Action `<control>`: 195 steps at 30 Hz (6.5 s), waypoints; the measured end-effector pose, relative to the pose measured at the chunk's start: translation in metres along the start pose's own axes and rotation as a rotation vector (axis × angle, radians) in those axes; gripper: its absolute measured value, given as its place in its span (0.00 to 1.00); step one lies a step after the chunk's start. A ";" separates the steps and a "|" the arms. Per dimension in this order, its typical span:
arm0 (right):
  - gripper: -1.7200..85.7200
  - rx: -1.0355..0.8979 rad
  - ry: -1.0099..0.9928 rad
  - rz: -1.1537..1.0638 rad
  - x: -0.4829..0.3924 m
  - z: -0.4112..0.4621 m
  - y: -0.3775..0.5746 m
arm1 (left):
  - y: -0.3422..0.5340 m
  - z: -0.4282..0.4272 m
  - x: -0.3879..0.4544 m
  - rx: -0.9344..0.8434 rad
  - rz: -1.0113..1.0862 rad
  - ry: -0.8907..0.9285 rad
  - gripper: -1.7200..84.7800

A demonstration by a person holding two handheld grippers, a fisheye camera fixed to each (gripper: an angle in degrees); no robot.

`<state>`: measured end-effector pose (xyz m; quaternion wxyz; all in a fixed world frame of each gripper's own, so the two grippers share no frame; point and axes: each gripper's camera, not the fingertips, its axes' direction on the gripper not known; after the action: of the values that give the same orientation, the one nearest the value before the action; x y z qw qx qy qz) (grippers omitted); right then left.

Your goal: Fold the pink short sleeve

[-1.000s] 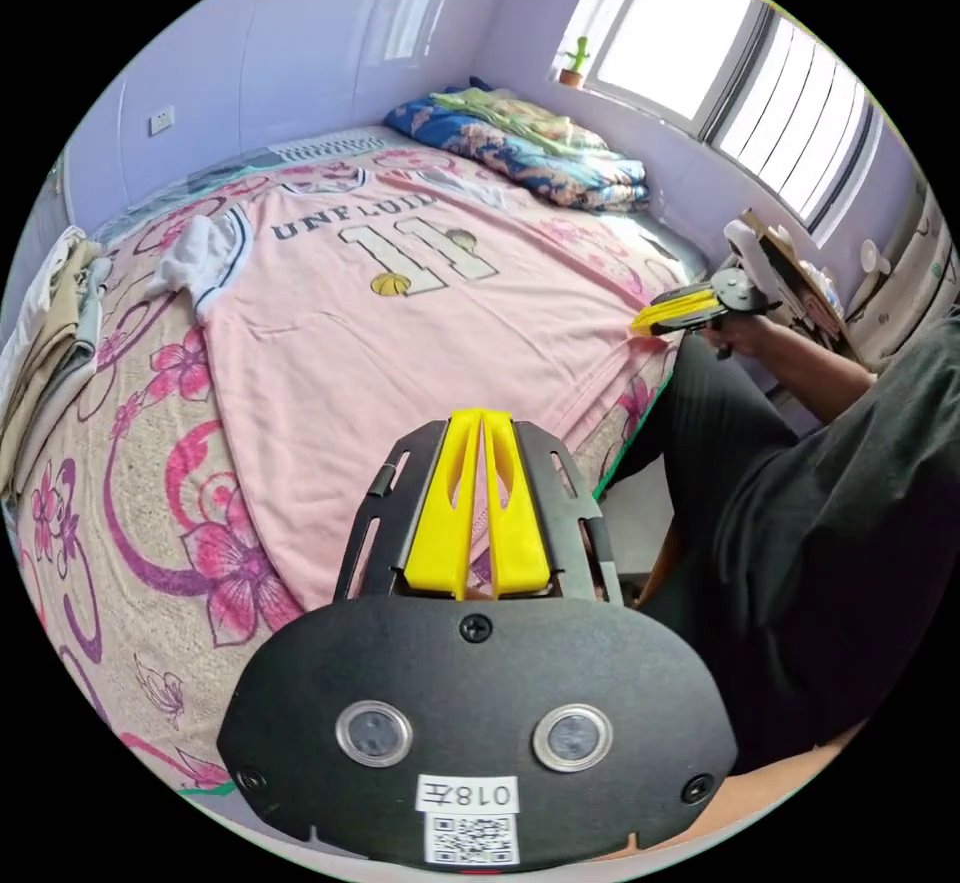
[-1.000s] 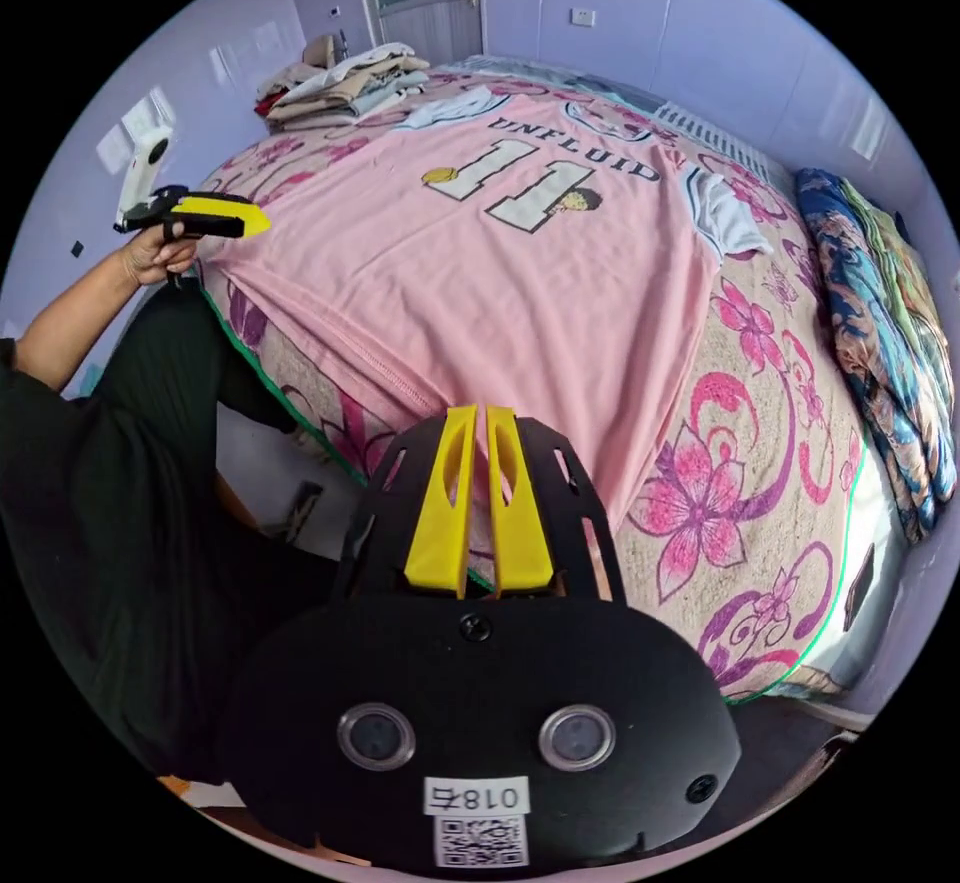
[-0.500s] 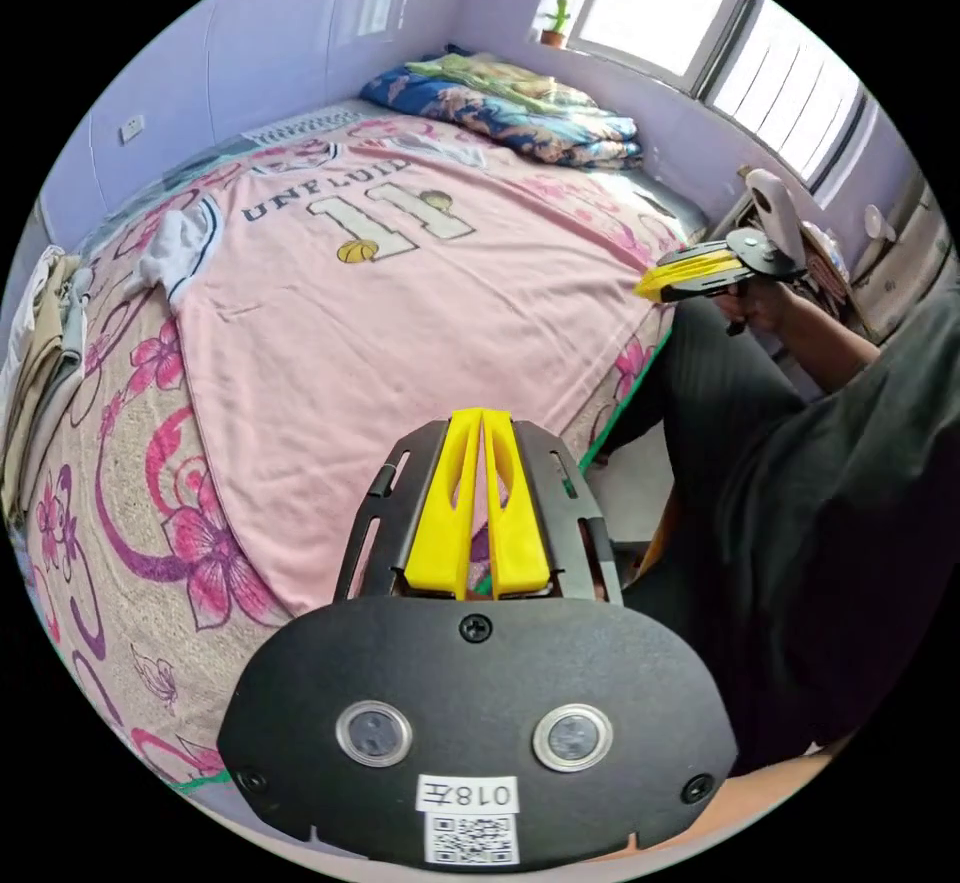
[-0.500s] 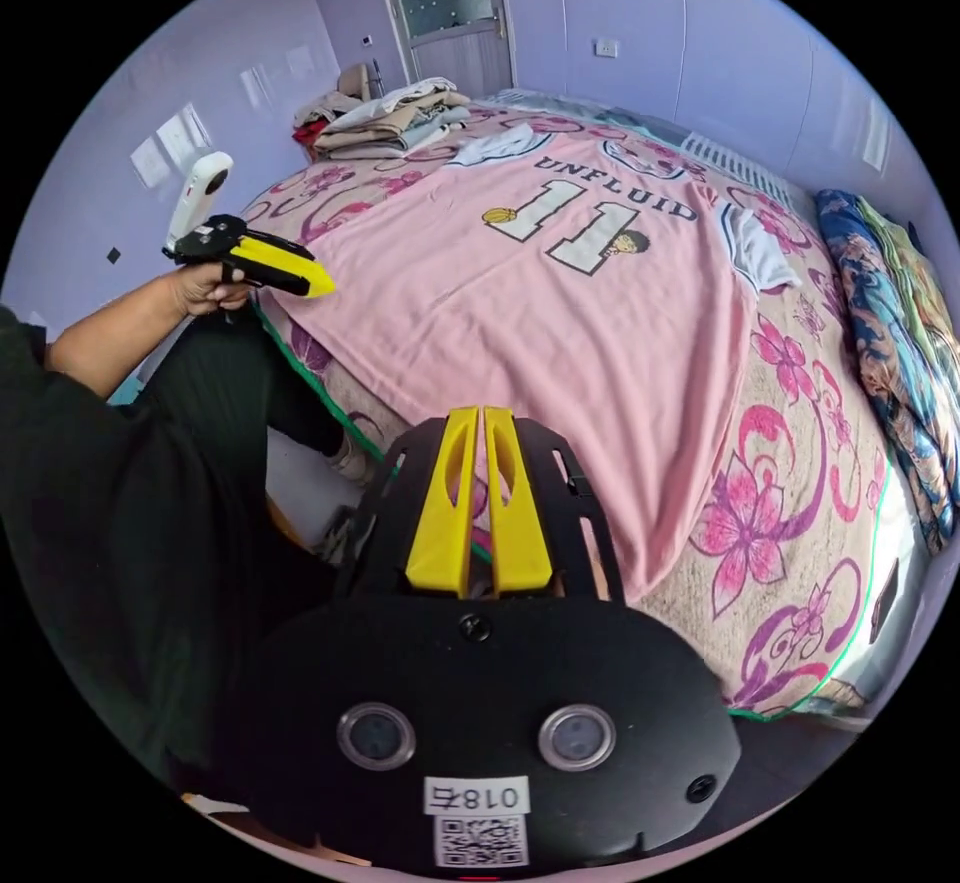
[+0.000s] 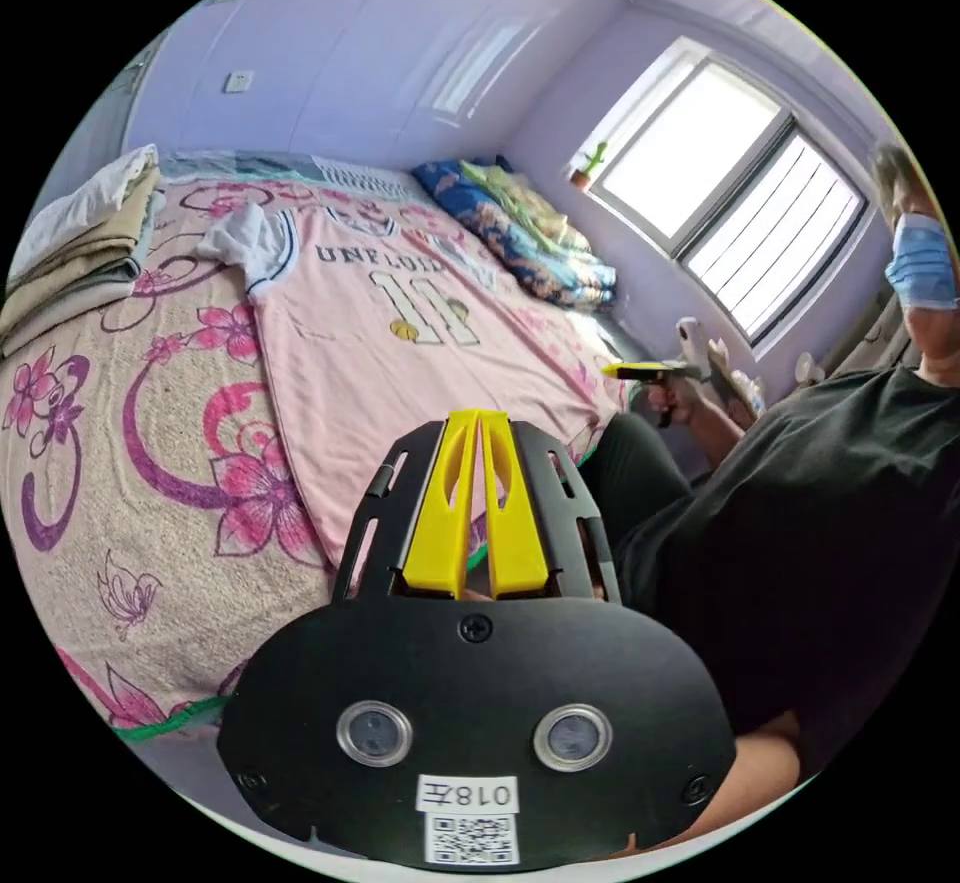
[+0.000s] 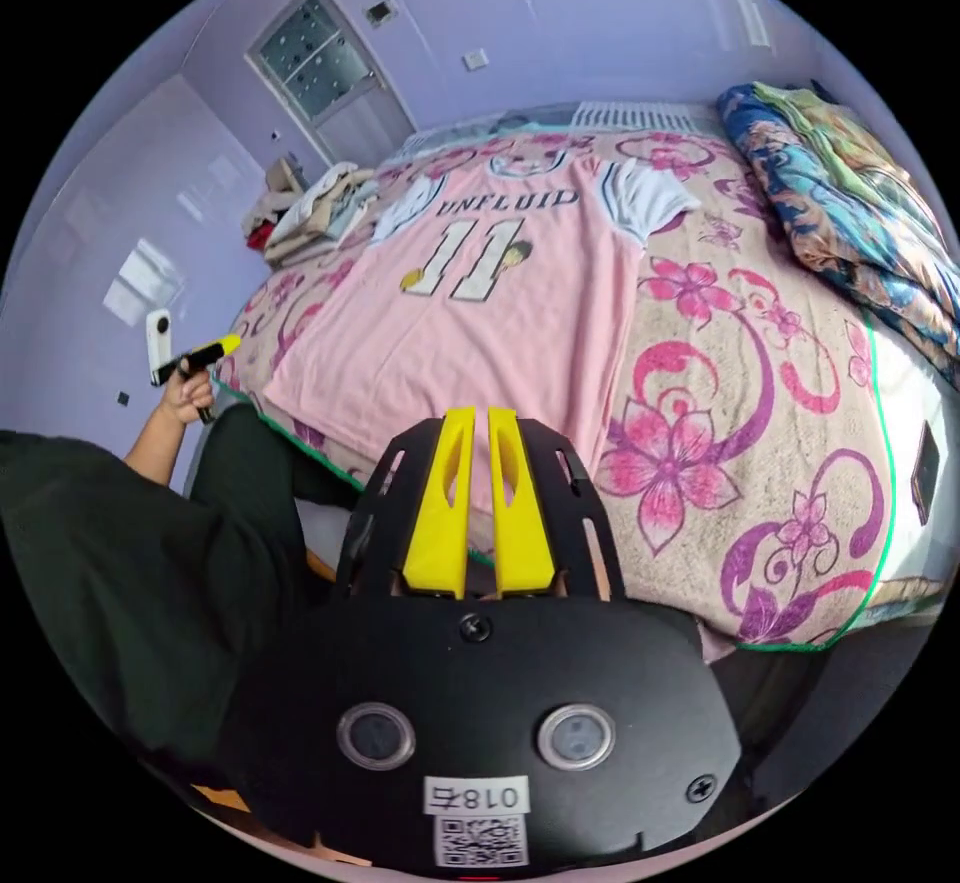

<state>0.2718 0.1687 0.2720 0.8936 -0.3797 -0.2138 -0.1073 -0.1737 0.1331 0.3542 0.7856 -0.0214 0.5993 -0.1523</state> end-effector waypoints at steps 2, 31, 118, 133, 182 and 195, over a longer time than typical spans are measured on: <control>0.08 0.148 -0.014 0.097 0.034 -0.014 -0.027 | -0.005 -0.025 -0.006 0.151 -0.038 0.041 0.01; 0.05 0.308 0.212 0.674 0.283 0.065 -0.166 | -0.278 0.048 0.001 0.182 -0.161 -0.139 0.08; 0.12 -0.541 -0.166 -0.238 -0.140 0.018 -0.148 | -0.287 0.287 -0.044 0.124 -0.500 -0.357 0.13; 0.12 -0.020 -0.263 -0.430 -0.242 -0.055 -0.335 | -0.052 0.025 -0.008 0.337 -0.410 -0.561 0.12; 0.03 -0.049 -0.041 -0.281 -0.326 0.104 -0.696 | -0.035 0.101 0.073 -0.354 -0.067 -0.360 0.01; 0.03 0.132 -0.115 0.351 -0.083 0.047 -0.557 | -0.052 0.254 0.069 -0.665 0.075 -0.190 0.01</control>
<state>-0.0129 -0.1786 0.6158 0.9079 -0.3572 -0.2016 0.0861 0.0718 0.0278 0.3721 0.7929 -0.2685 0.5407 0.0828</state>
